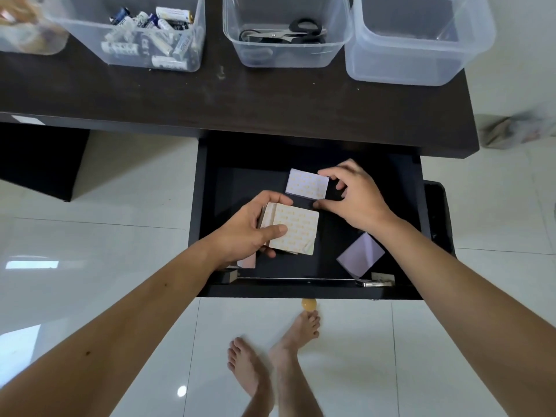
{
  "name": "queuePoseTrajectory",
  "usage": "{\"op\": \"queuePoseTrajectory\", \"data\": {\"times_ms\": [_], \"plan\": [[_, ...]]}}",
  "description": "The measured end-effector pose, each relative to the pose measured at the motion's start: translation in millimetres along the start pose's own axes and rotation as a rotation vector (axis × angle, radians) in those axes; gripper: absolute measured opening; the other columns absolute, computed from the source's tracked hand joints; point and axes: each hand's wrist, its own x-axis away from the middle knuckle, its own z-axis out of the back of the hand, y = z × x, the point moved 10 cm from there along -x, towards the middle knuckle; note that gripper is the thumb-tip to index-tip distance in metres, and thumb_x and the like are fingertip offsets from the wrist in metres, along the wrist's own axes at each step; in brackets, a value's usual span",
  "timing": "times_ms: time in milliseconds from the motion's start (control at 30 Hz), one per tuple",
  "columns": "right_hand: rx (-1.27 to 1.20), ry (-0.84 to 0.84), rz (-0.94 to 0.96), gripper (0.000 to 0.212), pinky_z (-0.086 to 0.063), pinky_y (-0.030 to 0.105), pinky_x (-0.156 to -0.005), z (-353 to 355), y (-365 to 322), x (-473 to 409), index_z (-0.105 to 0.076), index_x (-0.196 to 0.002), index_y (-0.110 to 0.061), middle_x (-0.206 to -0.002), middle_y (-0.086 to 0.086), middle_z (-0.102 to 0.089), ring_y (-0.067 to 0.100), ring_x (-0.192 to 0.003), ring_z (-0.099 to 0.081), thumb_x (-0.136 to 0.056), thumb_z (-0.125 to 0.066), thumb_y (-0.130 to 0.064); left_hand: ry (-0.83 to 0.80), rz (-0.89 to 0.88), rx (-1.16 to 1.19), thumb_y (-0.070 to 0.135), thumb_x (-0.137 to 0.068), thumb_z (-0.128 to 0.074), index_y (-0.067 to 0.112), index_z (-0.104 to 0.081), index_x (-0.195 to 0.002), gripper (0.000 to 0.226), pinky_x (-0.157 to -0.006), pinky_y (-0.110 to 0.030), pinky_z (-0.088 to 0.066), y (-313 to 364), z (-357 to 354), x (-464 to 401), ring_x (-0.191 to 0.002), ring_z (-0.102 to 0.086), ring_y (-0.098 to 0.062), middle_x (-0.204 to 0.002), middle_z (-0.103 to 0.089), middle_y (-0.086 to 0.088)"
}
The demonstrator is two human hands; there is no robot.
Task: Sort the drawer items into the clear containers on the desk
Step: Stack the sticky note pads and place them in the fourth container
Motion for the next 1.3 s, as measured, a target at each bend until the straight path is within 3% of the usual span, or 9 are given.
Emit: {"op": "queuePoseTrajectory", "data": {"times_ms": [167, 333, 600, 1000, 1133, 1300], "plan": [[-0.089, 0.025, 0.006, 0.057, -0.059, 0.031, -0.087, 11.9, -5.5, 11.0, -0.071, -0.129, -0.027, -0.117, -0.003, -0.064, 0.014, -0.097, -0.065, -0.078, -0.092, -0.016, 0.005, -0.011, 0.002, 0.005, -0.106, -0.058, 0.034, -0.054, -0.134, 0.040, -0.074, -0.036, -0.065, 3.5, -1.6, -0.6, -0.114, -0.070, -0.025, -0.128, -0.066, -0.003], [-0.236, 0.044, -0.026, 0.059, -0.059, 0.020, -0.091, 28.2, -15.2, 35.5, -0.068, -0.135, -0.024, -0.123, -0.003, -0.067, 0.009, -0.100, -0.071, -0.081, -0.091, -0.015, 0.029, -0.007, -0.007, 0.006, -0.107, -0.055, 0.036, -0.049, -0.139, 0.044, -0.077, -0.040, -0.066, 7.0, -0.4, 2.4, -0.118, -0.069, -0.028, -0.133, -0.064, -0.004], [-0.270, 0.024, 0.063, 0.060, -0.062, 0.028, -0.090, 21.6, -43.4, 63.8, -0.069, -0.136, -0.020, -0.123, -0.003, -0.062, 0.013, -0.099, -0.071, -0.081, -0.092, -0.015, -0.008, -0.057, 0.115, 0.005, -0.102, -0.064, 0.053, -0.028, -0.158, 0.082, -0.084, -0.049, -0.065, 18.5, -4.4, 6.6, -0.118, -0.072, -0.028, -0.136, -0.066, -0.006], [-0.350, -0.110, 0.008, 0.070, -0.063, 0.031, -0.088, 16.9, -43.1, 63.9, -0.063, -0.141, -0.027, -0.124, -0.003, -0.062, 0.016, -0.098, -0.073, -0.080, -0.093, -0.015, -0.018, -0.159, 0.148, -0.004, -0.095, -0.070, 0.034, -0.052, -0.141, 0.062, -0.077, -0.043, -0.067, 26.2, -3.5, 5.5, -0.124, -0.068, -0.024, -0.135, -0.064, 0.001], [-0.096, -0.288, -0.080, 0.047, -0.054, 0.032, -0.101, 28.1, -11.3, 64.7, -0.074, -0.120, -0.031, -0.109, -0.013, -0.072, 0.001, -0.105, -0.067, -0.079, -0.094, -0.020, 0.015, -0.185, 0.167, -0.008, -0.096, -0.067, 0.035, -0.054, -0.136, 0.060, -0.076, -0.038, -0.066, 28.8, 0.7, 5.0, -0.125, -0.067, -0.026, -0.134, -0.064, 0.004], [0.280, -0.555, -0.045, 0.035, -0.050, 0.032, -0.094, 4.2, 3.6, 65.1, -0.077, -0.107, -0.037, -0.108, -0.022, -0.063, 0.002, -0.102, -0.058, -0.078, -0.094, -0.023, 0.024, -0.208, 0.128, -0.008, -0.096, -0.068, 0.037, -0.055, -0.135, 0.061, -0.077, -0.040, -0.067, 30.8, 1.6, 5.7, -0.127, -0.064, -0.025, -0.137, -0.061, 0.007]]}}
